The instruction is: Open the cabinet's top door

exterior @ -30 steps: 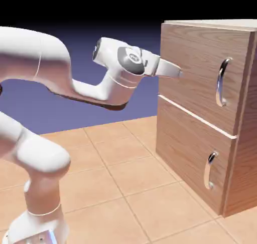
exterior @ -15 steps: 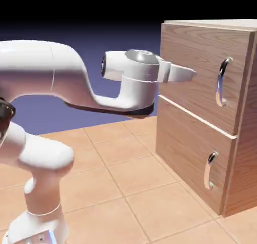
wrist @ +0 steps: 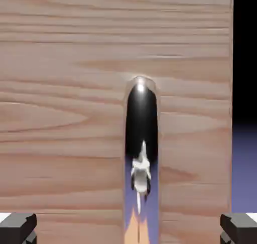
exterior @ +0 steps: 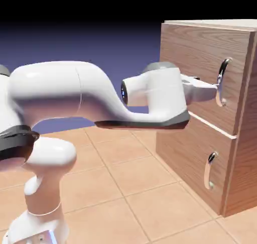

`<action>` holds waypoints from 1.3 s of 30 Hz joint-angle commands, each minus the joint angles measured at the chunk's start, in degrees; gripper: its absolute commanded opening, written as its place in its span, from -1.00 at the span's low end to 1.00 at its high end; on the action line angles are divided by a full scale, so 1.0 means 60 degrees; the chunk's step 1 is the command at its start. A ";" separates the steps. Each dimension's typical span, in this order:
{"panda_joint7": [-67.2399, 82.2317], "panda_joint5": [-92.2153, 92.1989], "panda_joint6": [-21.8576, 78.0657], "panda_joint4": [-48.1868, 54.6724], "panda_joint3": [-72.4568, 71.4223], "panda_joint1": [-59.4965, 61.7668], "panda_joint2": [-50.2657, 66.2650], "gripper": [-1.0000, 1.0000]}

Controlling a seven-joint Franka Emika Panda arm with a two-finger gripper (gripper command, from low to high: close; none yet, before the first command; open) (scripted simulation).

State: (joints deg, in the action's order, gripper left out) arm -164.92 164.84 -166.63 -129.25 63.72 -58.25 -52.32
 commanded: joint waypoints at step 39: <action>-0.0181 -0.5995 0.2176 -0.4830 -0.8539 0.8798 -0.0510 -1.00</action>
State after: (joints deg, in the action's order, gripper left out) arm -166.00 129.01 -153.62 -158.21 12.50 -5.46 -55.39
